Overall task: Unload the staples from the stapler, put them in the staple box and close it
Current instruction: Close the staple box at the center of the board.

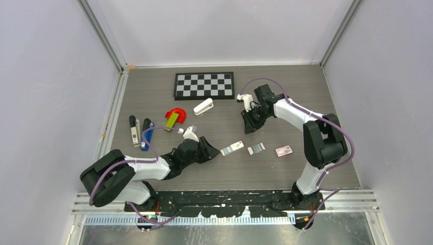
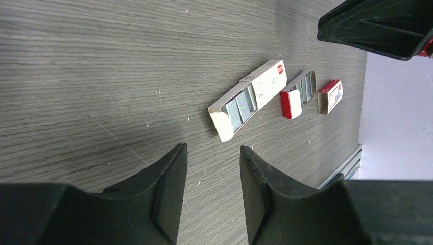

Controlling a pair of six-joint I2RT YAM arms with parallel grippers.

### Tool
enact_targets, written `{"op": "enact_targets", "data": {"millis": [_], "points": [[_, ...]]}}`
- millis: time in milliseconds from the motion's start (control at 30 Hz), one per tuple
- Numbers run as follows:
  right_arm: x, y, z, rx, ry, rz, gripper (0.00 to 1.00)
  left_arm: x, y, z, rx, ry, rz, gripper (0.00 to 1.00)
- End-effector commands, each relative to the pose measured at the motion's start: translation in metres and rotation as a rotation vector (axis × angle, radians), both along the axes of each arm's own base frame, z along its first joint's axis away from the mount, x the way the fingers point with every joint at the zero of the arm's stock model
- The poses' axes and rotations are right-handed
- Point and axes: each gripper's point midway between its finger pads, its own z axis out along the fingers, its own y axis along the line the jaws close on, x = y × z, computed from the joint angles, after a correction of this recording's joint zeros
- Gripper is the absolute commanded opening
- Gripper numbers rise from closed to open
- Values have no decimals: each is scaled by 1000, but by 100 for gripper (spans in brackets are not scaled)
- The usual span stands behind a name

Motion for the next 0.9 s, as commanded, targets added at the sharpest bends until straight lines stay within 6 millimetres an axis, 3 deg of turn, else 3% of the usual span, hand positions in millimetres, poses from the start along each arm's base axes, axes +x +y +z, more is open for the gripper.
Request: {"op": "enact_targets", "data": {"millis": [0,500,867], "points": [[2,4,7,15,-12,11,25,2,-4,0,-28,-6,15,43],[-2,7,-8,-35,15,22,25,5,-15,-15,-41,22,14,37],[-6,3,-6,-63,25,73,25,8,-23,-20,-42,36,10,28]]}}
